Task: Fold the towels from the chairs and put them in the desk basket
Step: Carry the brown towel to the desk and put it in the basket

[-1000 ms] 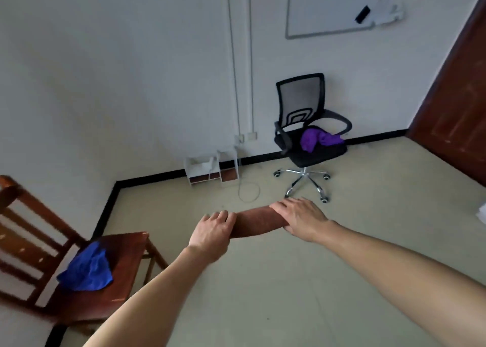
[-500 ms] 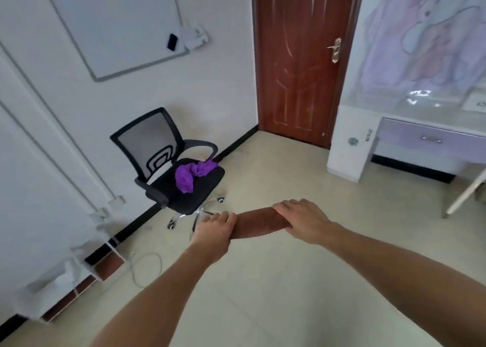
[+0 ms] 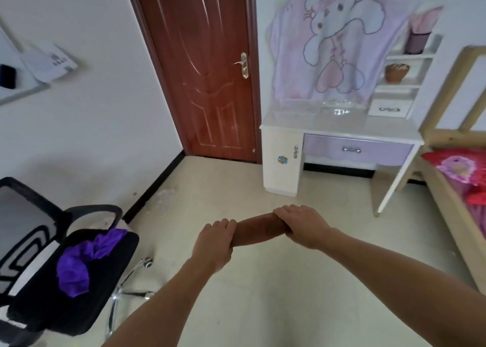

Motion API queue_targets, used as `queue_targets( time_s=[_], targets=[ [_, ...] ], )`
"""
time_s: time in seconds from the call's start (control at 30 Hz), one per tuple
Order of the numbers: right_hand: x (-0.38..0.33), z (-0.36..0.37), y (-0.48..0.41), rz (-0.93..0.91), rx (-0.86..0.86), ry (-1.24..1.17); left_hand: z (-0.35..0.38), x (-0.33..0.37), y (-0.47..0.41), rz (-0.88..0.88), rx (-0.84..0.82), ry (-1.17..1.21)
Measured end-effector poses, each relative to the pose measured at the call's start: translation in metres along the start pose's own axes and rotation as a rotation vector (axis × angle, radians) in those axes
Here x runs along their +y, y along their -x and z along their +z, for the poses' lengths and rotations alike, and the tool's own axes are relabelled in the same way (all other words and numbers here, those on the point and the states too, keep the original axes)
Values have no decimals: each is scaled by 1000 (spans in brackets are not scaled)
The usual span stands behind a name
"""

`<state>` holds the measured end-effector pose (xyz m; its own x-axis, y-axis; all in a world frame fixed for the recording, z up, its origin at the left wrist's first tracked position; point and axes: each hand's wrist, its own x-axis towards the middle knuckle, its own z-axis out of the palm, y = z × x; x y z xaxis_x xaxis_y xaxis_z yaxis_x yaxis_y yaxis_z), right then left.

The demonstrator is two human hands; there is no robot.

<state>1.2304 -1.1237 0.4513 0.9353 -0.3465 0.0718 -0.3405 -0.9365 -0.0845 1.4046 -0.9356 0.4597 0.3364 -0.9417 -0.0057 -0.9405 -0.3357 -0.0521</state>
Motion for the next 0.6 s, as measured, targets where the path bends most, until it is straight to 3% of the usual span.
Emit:
queue_targets(
  time_s=[0.43, 0.6],
  targets=[
    [213, 6, -182, 138, 27, -12, 13, -20, -313, 132, 24, 133],
    [299, -9, -268, 277, 75, -56, 2, -38, -462, 220, 30, 197]
  ],
)
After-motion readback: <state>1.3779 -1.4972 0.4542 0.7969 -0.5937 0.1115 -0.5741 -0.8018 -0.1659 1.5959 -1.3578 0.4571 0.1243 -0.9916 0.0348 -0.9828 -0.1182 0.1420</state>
